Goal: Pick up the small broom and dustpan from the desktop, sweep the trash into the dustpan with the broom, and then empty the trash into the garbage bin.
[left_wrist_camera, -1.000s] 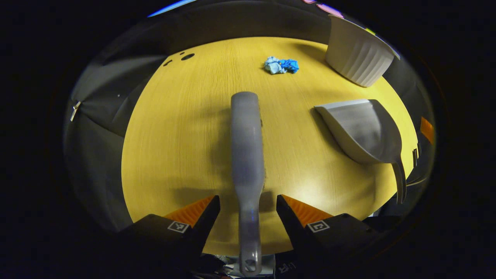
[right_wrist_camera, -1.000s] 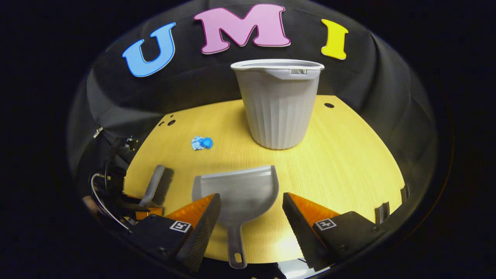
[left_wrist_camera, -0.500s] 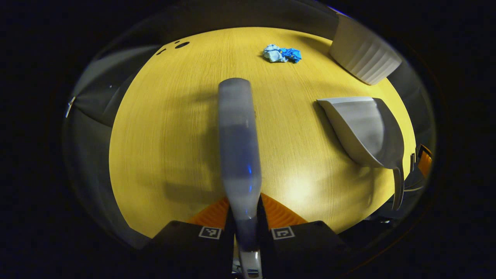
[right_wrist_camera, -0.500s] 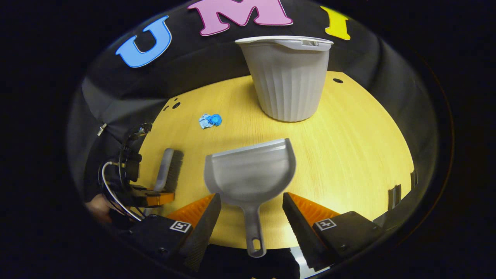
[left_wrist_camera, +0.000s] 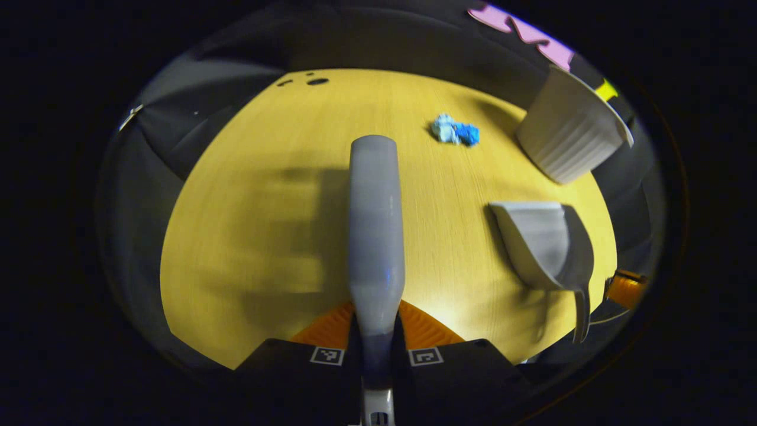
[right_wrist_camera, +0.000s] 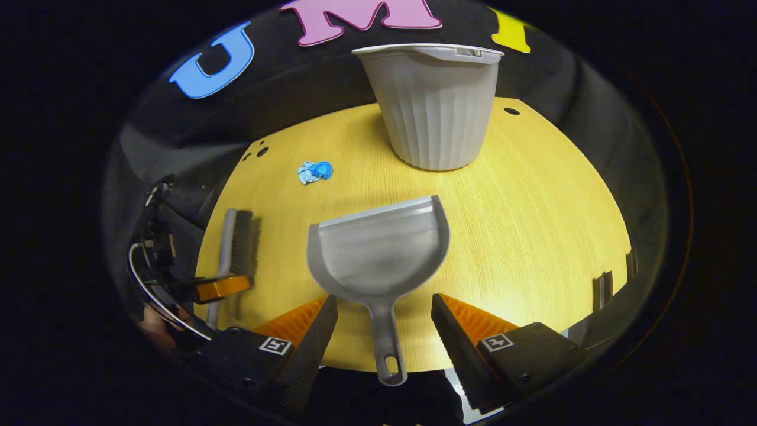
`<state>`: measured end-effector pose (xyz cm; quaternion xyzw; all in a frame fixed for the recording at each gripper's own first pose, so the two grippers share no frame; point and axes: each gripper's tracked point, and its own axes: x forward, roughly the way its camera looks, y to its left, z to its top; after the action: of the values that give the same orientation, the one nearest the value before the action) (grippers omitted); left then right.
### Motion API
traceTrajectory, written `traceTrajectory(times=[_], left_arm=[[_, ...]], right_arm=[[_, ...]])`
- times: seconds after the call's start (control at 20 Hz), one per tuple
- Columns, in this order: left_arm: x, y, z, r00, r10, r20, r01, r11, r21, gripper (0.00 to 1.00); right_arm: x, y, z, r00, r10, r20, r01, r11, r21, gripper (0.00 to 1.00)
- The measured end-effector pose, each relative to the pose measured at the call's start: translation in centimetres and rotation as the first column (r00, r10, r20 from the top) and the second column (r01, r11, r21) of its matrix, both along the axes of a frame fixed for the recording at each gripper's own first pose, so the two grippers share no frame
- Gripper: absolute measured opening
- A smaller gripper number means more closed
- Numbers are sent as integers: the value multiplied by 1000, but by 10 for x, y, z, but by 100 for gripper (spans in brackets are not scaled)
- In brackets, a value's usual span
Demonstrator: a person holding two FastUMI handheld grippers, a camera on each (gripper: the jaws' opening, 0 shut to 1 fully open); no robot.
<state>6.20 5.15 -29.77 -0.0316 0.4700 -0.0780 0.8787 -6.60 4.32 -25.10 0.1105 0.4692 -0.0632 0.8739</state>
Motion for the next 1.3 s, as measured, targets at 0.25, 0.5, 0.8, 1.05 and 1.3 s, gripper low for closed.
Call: traceTrajectory(times=[0.25,0.5,0.8,1.05,1.3], left_arm=[[22,21,24,997,1,74,-2,1000,17,25],[46,23,36,993,-33,111,29,999,33,25],[86,12,42,982,-141,127,129,987,99,25],[127,10,45,959,-254,127,229,955,186,29],[157,-2,40,948,-311,68,293,935,199,25]], right_arm=[[-7,8,-33,994,41,-104,-41,999,0,99],[-7,13,-61,979,96,-179,-108,992,-59,99],[2,23,-89,965,80,-248,-96,994,-54,98],[9,23,-98,958,93,-272,-115,991,-66,75],[10,17,-104,950,103,-295,-129,989,-67,38]])
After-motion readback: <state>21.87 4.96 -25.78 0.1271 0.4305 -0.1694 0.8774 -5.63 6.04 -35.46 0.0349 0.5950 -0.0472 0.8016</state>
